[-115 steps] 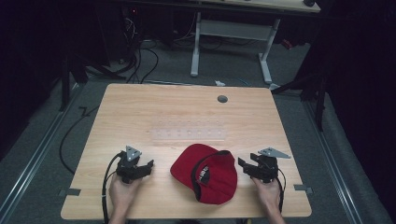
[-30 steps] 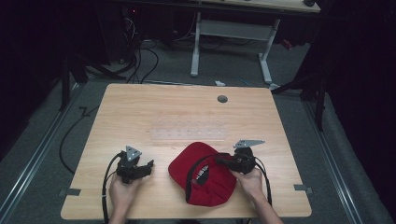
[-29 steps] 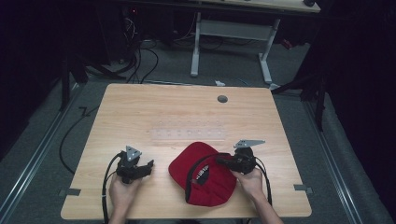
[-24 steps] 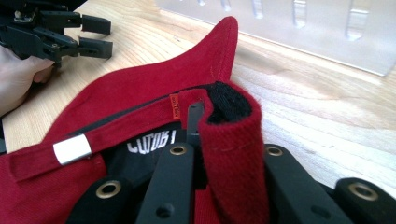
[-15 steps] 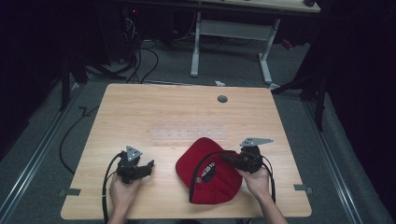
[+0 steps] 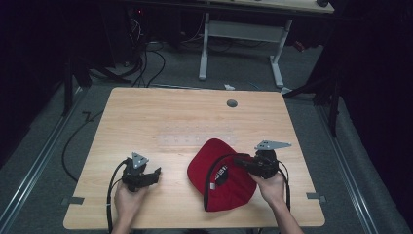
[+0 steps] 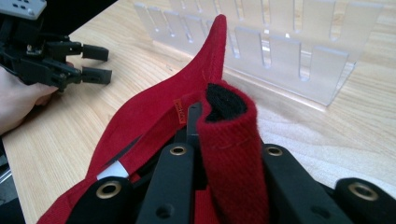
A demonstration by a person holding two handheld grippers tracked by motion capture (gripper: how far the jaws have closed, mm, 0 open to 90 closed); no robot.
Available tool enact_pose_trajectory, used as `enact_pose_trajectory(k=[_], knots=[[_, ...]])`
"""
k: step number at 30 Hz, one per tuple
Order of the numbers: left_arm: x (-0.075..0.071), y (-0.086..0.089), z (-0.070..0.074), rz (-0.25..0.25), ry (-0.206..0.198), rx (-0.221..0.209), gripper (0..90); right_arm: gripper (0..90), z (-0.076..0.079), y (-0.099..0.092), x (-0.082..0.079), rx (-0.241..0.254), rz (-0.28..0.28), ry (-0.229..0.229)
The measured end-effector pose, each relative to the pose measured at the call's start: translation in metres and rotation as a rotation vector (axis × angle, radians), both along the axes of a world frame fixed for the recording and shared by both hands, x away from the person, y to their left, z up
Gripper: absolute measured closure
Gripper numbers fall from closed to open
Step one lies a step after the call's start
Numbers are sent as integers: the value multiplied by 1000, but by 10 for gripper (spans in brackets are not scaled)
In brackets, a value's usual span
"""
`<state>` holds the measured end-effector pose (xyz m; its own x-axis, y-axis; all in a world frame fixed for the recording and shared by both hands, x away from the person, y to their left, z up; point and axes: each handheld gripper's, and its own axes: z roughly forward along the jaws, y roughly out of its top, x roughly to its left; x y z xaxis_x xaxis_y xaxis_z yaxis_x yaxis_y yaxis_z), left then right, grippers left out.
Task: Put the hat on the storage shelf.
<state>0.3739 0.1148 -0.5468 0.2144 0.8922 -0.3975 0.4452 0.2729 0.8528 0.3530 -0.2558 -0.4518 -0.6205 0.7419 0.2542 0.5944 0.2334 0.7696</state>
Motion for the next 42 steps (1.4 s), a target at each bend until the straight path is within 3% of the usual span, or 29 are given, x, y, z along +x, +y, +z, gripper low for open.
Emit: enact_pose_trajectory(k=[6, 14, 21, 30, 35, 42], knots=[[0, -3, -1, -16, 9, 7, 231, 822, 8, 2, 0, -5, -5, -3], [-3, -8, 0, -50, 14, 4, 229, 822, 16, 2, 0, 20, -13, -3], [-19, -23, 13, -150, -7, -31, 210, 822, 22, 3, -1, 23, -17, -10], [-44, -53, 23, -290, -33, 4, 183, 822, 25, 4, 0, 39, -20, -13], [-51, -68, 22, -327, -38, 37, 173, 822, 25, 6, 0, 44, -21, -9], [-56, -84, 27, -354, -66, 30, 159, 822, 28, 10, 2, 54, -22, -6]])
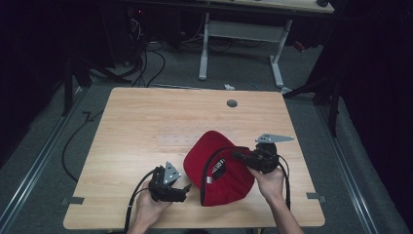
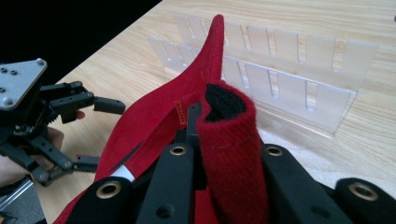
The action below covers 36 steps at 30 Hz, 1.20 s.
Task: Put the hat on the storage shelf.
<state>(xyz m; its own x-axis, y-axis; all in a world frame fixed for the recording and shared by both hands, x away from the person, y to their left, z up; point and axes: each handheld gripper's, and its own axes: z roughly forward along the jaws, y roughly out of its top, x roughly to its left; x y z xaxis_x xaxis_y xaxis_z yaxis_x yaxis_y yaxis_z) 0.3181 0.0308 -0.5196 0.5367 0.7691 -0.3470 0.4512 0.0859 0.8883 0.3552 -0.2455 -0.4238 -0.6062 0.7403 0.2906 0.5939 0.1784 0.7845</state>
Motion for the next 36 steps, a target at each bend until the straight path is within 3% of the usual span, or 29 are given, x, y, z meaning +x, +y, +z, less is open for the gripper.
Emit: enact_pose_trajectory(k=[12, 15, 22, 27, 32, 36], knots=[[-3, -15, 2, -15, -13, 7, 149, 821, 4, 8, 3, 26, -5, 8], [-4, -14, 5, -11, -17, -15, 147, 821, 2, 11, 3, 3, -8, 7], [-5, -10, 8, 10, -38, -13, 127, 821, -1, 13, 1, -42, -21, 10], [-6, -8, 11, 15, -64, 5, 116, 821, -4, 14, 0, -82, -33, 20], [-9, -9, 16, 4, -100, 9, 115, 821, -2, 15, -1, -87, -36, 31], [-14, -12, 19, -6, -170, 36, 164, 820, -3, 16, 0, -84, -20, 44]])
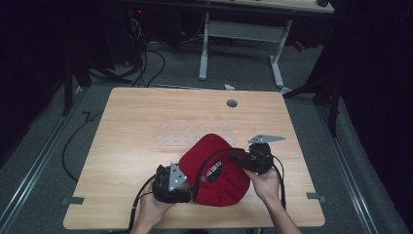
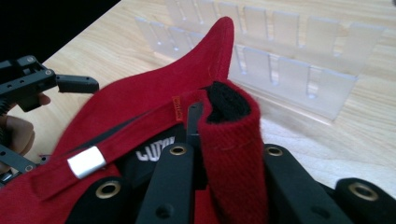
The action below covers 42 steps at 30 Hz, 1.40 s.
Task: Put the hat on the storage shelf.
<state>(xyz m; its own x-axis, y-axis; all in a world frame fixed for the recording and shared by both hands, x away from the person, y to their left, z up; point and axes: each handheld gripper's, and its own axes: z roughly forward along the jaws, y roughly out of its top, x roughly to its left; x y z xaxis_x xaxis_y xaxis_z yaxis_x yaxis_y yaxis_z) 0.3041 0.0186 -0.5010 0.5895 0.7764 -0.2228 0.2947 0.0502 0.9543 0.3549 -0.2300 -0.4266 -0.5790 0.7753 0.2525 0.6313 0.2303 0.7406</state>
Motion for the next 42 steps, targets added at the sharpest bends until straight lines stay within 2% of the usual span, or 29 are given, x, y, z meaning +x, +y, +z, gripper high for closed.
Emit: enact_pose_trajectory(k=[2, 4, 6, 8, 9, 14, 18, 21, 23, 27, 36, 42], knots=[[0, -1, 1, -2, -6, 23, 161, 821, -1, 2, 0, -14, 2, 10], [1, -1, 1, 5, -8, 20, 161, 821, -2, 2, 0, -7, 10, 23], [2, 0, 2, 9, -5, 35, 162, 820, -3, 3, 0, 3, 17, 38], [2, -1, 3, 2, -5, 25, 183, 820, -5, 5, 0, 8, 37, 54], [1, -2, 3, -4, -8, 22, 216, 819, -6, 8, -1, 6, 44, 59], [2, -1, 4, -11, -2, 24, 271, 818, -10, 12, -1, 24, 53, 80], [1, 2, 5, -12, 0, 47, 326, 817, -11, 14, -2, 26, 69, 93], [1, 4, 7, -17, 1, 38, 394, 815, -13, 13, -2, 48, 81, 107], [2, 6, 8, -22, 6, 47, 421, 814, -15, 12, -1, 60, 85, 110], [1, 8, 11, -58, 30, 38, 505, 805, -17, 11, -1, 80, 92, 120], [-3, 8, 21, -134, 86, 5, 675, 786, -16, 7, 1, 115, 95, 101], [-7, 6, 29, -175, 95, 22, 752, 726, -15, 5, 4, 151, 80, 86]])
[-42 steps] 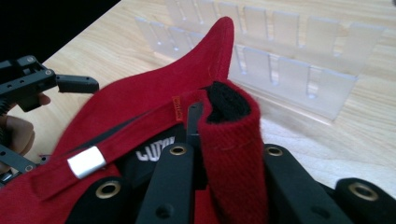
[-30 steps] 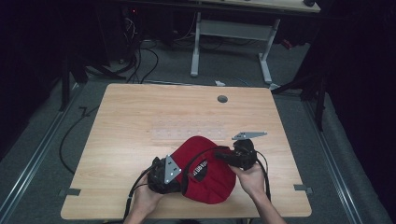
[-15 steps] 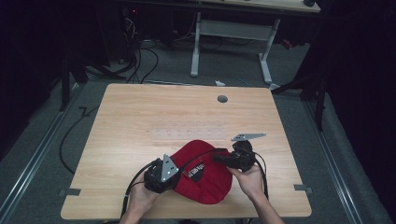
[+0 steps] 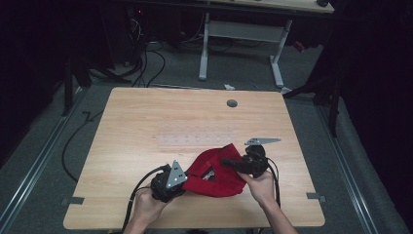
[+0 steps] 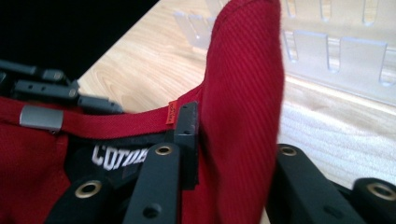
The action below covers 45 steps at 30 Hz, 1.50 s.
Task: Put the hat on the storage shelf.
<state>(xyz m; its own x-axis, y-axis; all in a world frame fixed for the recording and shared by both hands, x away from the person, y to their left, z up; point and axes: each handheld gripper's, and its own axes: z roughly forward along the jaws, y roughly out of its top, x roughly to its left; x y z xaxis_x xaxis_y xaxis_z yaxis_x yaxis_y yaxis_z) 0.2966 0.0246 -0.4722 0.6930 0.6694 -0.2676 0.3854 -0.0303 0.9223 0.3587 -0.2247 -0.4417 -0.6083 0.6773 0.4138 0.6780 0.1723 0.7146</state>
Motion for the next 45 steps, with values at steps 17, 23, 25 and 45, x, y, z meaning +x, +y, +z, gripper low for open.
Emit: enact_pose_trajectory(k=[17, 23, 25, 45], knots=[[2, 11, 4, 7, 21, 16, 848, 484, 22, -33, -4, 51, -153, -135], [3, 16, 1, 20, 47, 12, 848, 453, 15, -35, -7, 80, -166, -142], [4, 18, 2, 29, 48, 16, 848, 437, 15, -36, -9, 96, -174, -158], [36, 57, 28, 153, 118, -211, 847, 355, -73, -44, -9, -309, -292, -107]])
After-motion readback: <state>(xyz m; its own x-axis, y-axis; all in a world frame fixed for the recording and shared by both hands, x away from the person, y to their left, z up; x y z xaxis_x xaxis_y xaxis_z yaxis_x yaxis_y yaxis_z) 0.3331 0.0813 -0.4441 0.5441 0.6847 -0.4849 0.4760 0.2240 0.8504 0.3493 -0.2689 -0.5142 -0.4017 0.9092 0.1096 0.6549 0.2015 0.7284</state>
